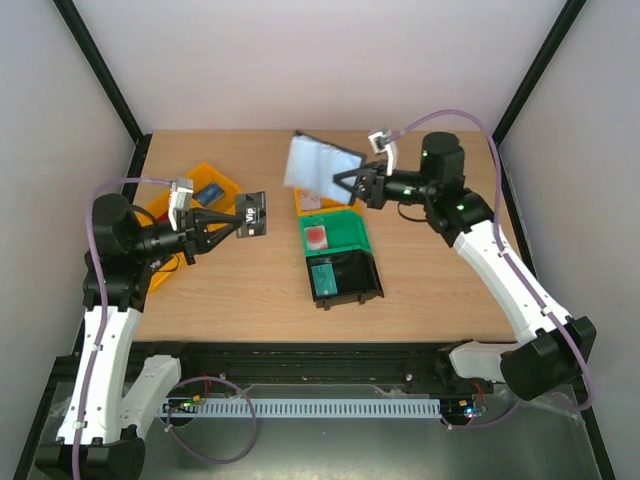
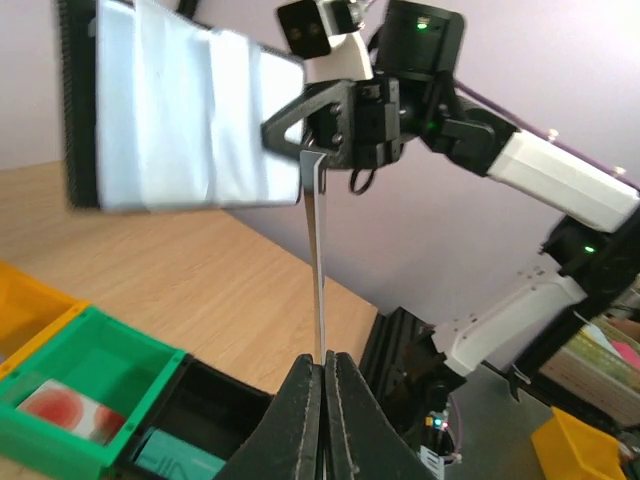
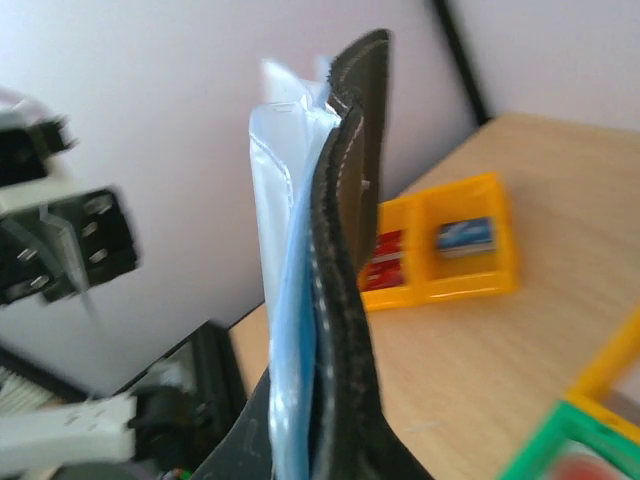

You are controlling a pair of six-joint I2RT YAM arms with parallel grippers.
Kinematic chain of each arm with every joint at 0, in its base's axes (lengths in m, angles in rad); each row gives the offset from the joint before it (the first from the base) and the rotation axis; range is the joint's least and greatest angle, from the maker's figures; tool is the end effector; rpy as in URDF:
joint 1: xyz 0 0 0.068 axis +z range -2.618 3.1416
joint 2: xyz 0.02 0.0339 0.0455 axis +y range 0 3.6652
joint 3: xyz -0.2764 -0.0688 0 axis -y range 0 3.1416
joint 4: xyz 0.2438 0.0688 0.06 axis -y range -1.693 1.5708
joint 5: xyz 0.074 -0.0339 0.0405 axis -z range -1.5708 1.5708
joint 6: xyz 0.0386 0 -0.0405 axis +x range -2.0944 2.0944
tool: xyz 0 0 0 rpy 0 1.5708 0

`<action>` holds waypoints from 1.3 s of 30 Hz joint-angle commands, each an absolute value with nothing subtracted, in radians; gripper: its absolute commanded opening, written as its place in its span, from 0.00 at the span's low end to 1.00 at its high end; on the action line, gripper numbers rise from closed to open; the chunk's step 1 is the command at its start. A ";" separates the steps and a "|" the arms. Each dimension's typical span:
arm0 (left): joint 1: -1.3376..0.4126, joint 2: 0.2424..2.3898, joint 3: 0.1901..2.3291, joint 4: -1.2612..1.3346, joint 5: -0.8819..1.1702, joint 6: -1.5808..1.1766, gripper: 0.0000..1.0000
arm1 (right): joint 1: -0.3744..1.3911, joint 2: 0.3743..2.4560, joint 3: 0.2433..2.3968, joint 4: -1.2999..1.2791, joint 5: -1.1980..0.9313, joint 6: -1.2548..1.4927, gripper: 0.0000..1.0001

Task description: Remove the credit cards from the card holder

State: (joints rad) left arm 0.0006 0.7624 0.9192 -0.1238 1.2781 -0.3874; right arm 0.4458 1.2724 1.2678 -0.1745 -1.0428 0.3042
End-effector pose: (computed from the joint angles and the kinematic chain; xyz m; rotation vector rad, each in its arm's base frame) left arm 0.1367 -0.0369 0.4045 0.7615 1.5334 -1.2599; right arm 0.2335 0.1486 0.4199 -0.9348 1.6397 1.4301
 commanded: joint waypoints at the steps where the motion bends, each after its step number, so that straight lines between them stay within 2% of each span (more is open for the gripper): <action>1: 0.036 0.740 0.881 -0.238 1.186 -0.299 0.02 | 0.357 1.240 1.258 -0.192 -0.934 0.335 0.02; 8: 0.108 0.765 0.823 -0.365 1.063 -0.230 0.02 | 0.350 1.263 1.267 -0.209 -0.926 0.315 0.02; 12: 0.132 0.842 0.911 -0.500 1.059 -0.095 0.02 | 0.348 1.286 1.280 -0.232 -0.924 0.286 0.02; 15: 0.157 0.981 1.106 -0.780 0.999 0.241 0.02 | 0.349 1.315 1.299 -0.243 -0.940 0.271 0.02; 18: 0.248 1.237 1.380 -1.218 0.905 0.716 0.02 | 0.348 1.344 1.334 -0.298 -0.955 0.213 0.02; 19: 0.288 1.312 1.451 -1.291 0.876 0.772 0.02 | 0.349 1.350 1.349 -0.321 -0.952 0.185 0.02; 22: 0.432 1.415 1.559 -1.301 0.691 0.871 0.02 | 0.349 1.363 1.378 -0.365 -0.950 0.136 0.02; 24: 0.502 1.452 1.562 -1.300 0.593 1.009 0.02 | 0.348 1.371 1.391 -0.379 -0.955 0.119 0.02; 27: 0.578 1.527 1.539 -1.301 0.471 1.062 0.02 | 0.349 1.390 1.407 -0.399 -0.963 0.087 0.02; 35: 0.671 1.602 1.384 -1.302 0.349 1.087 0.02 | 0.348 1.514 1.516 -0.473 -1.019 -0.010 0.02; 39: 0.672 1.594 1.336 -1.301 0.398 1.088 0.02 | 0.345 1.578 1.605 -0.533 -1.029 -0.039 0.02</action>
